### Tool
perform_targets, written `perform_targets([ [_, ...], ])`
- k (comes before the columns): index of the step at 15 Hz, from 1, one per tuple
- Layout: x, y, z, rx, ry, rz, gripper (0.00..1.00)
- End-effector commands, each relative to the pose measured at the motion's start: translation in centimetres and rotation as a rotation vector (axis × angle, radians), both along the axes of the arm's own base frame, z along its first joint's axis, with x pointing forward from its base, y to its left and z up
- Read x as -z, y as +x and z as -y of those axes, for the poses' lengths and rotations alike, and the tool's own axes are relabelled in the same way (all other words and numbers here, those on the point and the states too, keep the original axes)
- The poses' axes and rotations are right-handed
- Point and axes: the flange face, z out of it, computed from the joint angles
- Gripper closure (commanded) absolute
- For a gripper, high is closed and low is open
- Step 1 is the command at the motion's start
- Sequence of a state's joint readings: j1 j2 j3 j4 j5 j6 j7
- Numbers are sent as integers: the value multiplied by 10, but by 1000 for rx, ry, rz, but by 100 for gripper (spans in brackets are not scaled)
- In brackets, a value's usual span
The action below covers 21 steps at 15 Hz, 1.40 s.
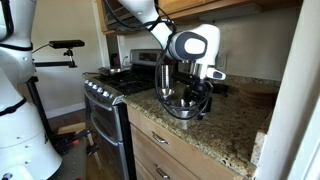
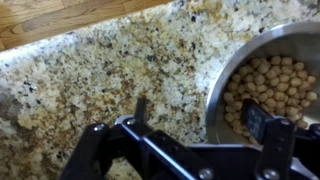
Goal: Transfer the contents in the right silver bowl to the left bowl
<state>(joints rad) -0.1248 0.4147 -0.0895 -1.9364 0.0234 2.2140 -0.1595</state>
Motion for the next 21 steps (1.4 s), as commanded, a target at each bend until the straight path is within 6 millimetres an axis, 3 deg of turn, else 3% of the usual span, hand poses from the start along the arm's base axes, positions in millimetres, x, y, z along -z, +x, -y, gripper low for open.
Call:
perform_targets([
  [1,1,4,7,4,21,24,34],
  [10,3,8,9,9,22,22,92],
  [14,-6,13,6,8,27,34,95],
  [21,-18,14,-9,-42,31,22,92],
])
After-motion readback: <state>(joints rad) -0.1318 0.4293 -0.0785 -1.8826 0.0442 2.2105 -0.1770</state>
